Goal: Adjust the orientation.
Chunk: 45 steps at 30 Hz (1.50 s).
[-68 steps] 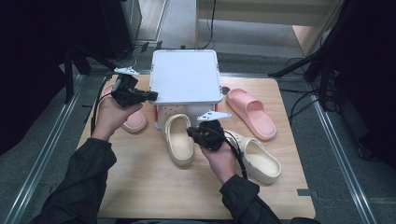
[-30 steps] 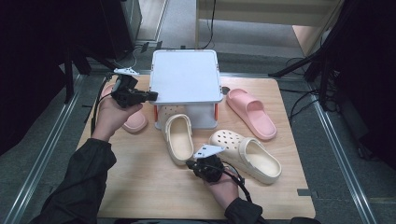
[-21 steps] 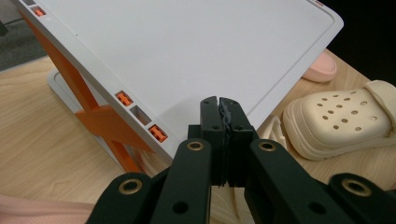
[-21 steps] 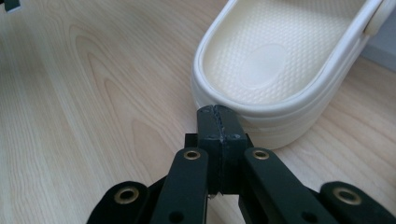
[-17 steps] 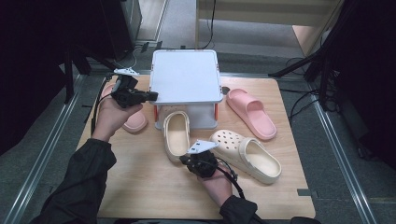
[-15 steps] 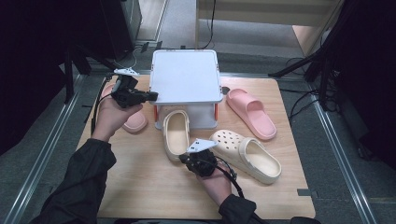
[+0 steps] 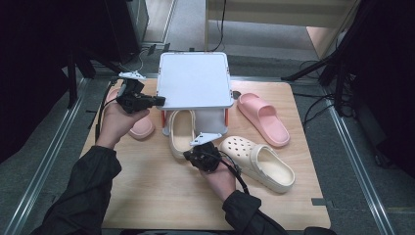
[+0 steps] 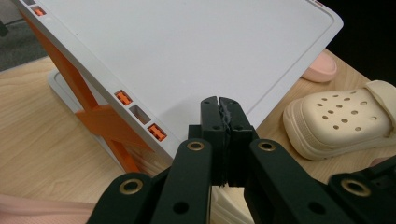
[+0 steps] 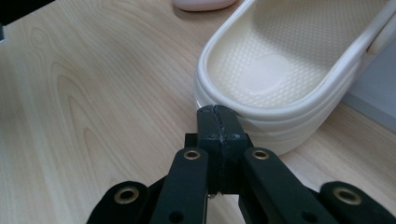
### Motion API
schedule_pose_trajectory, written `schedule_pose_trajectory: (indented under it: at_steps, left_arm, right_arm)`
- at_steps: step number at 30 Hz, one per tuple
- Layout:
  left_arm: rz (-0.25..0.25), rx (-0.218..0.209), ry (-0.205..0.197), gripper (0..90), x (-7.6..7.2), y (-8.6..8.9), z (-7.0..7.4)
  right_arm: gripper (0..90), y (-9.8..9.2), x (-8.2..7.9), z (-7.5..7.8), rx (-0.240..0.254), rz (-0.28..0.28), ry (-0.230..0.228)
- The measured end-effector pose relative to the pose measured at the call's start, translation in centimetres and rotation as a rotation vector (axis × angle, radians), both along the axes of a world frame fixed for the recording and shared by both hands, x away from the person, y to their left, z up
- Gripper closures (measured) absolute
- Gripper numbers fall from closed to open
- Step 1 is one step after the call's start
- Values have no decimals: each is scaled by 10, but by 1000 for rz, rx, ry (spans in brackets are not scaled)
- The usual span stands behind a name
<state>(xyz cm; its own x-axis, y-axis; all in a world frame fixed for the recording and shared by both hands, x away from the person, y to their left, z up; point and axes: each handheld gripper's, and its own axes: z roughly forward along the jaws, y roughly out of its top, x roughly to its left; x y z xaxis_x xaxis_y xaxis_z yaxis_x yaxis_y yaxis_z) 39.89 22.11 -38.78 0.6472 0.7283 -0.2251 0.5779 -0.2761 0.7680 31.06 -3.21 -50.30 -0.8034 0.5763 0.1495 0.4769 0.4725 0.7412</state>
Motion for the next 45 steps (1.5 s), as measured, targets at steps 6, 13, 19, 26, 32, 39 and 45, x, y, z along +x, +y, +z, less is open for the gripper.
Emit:
schedule_pose_trajectory:
  at_steps: [6,13,19,26,32,39,45]
  left_arm:
    - [1,-3,2,893,0,0,0]
    - [2,-8,5,894,0,0,0]
    - [1,-14,9,894,1,1,-1]
    - [3,-19,8,893,0,1,-1]
    - [4,-17,7,893,0,2,-1]
    - [6,-15,5,893,0,1,-1]
    - [18,-4,-3,892,0,2,0]
  right_arm:
    - [900,10,12,0,-13,-3,7]
    - [900,22,25,0,-25,-11,-11]
    - [900,33,37,1,-55,-22,-39]
    - [900,44,55,-3,-3,-59,-24]
    - [900,49,70,-5,35,-90,15]
    - [900,50,79,-7,46,-89,10]
    - [900,51,80,-8,37,-84,-1]
